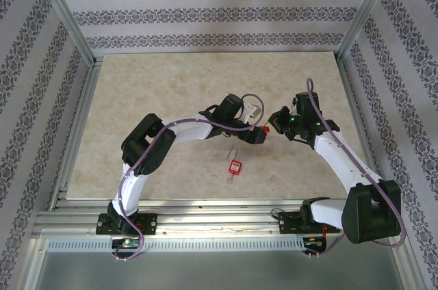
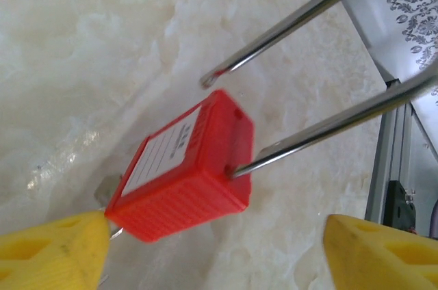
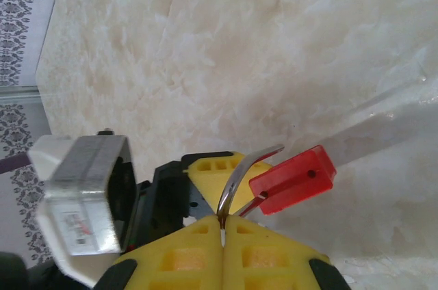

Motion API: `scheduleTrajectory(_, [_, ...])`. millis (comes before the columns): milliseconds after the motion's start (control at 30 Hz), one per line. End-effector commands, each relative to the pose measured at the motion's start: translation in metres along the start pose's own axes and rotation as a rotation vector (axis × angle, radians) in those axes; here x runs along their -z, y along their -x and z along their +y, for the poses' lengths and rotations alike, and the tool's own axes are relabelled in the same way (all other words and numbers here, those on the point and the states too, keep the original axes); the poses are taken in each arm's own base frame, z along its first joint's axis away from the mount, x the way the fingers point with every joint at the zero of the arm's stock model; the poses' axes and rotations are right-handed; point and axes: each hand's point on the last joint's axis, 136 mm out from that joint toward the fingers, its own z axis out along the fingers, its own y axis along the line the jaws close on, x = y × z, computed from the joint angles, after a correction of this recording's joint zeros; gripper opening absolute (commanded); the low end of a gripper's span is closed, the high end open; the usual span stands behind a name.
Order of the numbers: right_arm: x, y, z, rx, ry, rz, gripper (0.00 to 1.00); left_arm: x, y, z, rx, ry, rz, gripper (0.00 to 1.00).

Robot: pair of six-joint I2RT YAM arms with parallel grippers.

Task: Unlock with the key

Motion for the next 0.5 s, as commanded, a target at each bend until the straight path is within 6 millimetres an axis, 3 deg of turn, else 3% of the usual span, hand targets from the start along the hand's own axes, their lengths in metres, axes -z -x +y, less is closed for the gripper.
scheduleTrajectory(0, [0.007, 0.002, 0.011, -0.014, 0.042, -0.005, 0.0, -0.007, -0.009, -0.003, -0.02, -0.016, 0.026, 0.74])
scheduleTrajectory(233, [0.005, -0.003, 0.011, -0.033, 0.052, 0.005, 0.0, -0.008, 0.002, -0.01, -0.043, -0.055, -0.02, 0.63])
scheduleTrajectory(467, [0.005, -0.001, 0.007, -0.006, 0.03, 0.002, 0.0, 0.008, 0.006, -0.02, -0.117, -0.077, -0.086, 0.75])
